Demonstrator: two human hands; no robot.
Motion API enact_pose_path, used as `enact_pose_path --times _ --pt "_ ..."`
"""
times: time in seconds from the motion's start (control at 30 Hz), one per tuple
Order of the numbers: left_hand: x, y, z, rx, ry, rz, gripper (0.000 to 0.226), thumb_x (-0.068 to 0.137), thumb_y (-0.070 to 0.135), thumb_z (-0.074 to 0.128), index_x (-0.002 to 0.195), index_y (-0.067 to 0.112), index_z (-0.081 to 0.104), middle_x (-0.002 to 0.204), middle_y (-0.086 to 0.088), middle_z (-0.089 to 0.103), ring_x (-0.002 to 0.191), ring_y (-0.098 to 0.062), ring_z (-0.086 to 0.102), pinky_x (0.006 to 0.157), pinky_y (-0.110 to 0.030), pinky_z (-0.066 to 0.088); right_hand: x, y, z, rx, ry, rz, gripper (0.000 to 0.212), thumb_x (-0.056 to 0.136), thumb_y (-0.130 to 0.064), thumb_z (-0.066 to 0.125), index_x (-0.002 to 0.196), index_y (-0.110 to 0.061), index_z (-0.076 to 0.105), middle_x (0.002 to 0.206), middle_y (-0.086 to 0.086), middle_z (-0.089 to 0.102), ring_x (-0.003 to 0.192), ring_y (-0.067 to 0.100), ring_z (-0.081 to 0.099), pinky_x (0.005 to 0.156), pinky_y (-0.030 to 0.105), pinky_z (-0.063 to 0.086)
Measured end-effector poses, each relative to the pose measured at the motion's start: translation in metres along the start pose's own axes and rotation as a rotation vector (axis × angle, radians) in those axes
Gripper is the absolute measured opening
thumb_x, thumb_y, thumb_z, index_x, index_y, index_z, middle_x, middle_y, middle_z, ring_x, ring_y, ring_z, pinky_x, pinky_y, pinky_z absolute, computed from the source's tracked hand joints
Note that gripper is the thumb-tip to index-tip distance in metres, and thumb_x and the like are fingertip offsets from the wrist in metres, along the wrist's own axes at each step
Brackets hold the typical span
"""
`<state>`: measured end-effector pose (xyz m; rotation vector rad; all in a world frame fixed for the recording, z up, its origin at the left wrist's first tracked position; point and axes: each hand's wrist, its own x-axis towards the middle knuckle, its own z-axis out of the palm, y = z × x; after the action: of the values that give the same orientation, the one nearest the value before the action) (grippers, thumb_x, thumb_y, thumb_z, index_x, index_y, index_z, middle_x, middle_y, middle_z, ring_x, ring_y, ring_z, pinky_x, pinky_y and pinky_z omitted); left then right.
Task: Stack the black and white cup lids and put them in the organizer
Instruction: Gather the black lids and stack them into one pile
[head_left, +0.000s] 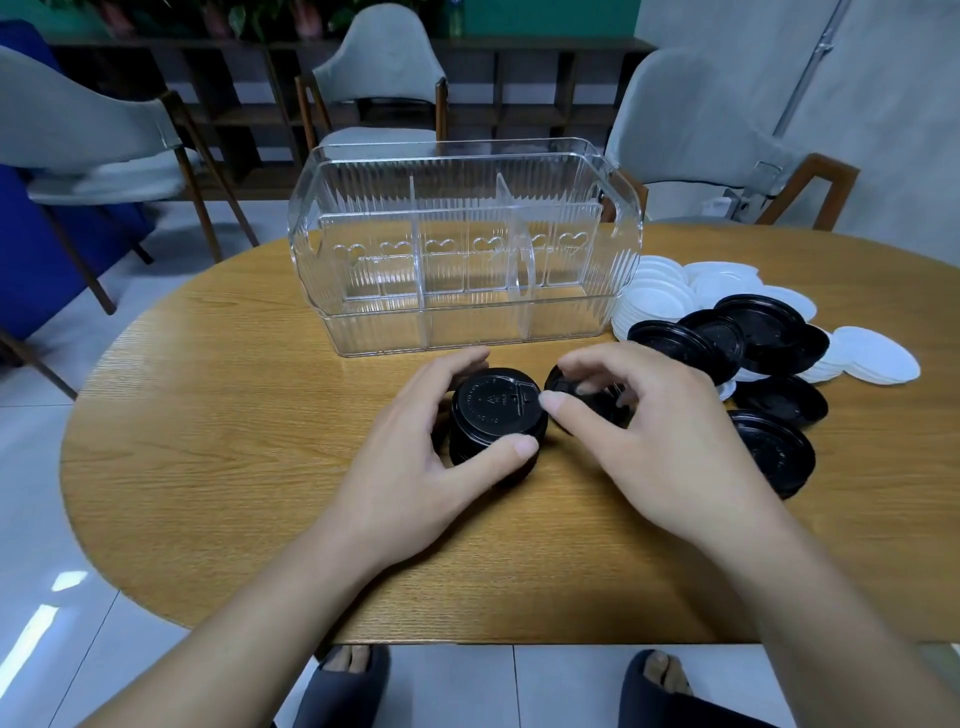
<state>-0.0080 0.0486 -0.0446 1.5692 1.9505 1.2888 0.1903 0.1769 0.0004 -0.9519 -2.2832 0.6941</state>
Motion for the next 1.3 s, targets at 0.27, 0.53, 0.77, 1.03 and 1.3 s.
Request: enact_pose_path --times 0.27,0.53,0.77,1.03,1.3 --pt "0.001 0.001 0.002 -0.029 0.022 0.008 0.064 0.094 0.061 0.081 0.150 0.037 0.063 0.143 0.023 0.068 0.137 -0.004 0.063 0.114 -0.028 0.049 0.000 0.009 0.008 -0.419 -0.164 0.004 0.038 0.100 -0.053 0.072 0.131 -0.033 0.073 0.123 -0.013 0.067 0.118 0.015 0.058 0.111 0.042 0.044" --pt "0.001 0.002 0.002 -0.013 0.019 0.009 0.064 0.093 0.062 0.079 0.149 0.037 0.063 0.142 0.024 0.067 0.136 -0.003 0.063 0.113 -0.025 0.048 0.002 0.015 0.017 -0.474 -0.105 -0.010 0.011 0.105 -0.040 0.068 0.101 -0.034 0.077 0.102 -0.012 0.066 0.103 0.017 0.057 0.104 0.039 0.034" --pt "0.001 0.004 0.001 -0.012 0.019 0.015 0.065 0.092 0.060 0.078 0.150 0.035 0.063 0.141 0.023 0.067 0.135 -0.002 0.063 0.112 -0.018 0.047 0.003 0.014 0.022 -0.427 -0.036 -0.010 0.018 0.103 -0.035 0.070 0.087 -0.031 0.062 0.090 -0.012 0.059 0.094 0.018 0.055 0.101 0.042 0.038" --pt "0.001 0.003 0.001 0.008 0.025 0.018 0.068 0.091 0.063 0.077 0.151 0.035 0.062 0.143 0.024 0.066 0.137 -0.001 0.062 0.112 -0.016 0.045 0.002 0.013 0.013 -0.165 0.058 0.001 0.025 0.094 -0.037 0.084 0.081 -0.031 0.063 0.083 -0.014 0.062 0.087 0.009 0.057 0.092 0.033 0.045" --pt "0.001 0.005 0.002 0.050 0.033 0.028 0.074 0.090 0.064 0.078 0.155 0.035 0.058 0.146 0.023 0.064 0.139 0.002 0.059 0.116 -0.020 0.044 0.003 -0.006 0.000 0.641 0.178 0.206 0.005 0.101 -0.021 0.080 0.103 -0.016 0.079 0.093 0.002 0.084 0.086 0.017 0.078 0.086 0.029 0.062"
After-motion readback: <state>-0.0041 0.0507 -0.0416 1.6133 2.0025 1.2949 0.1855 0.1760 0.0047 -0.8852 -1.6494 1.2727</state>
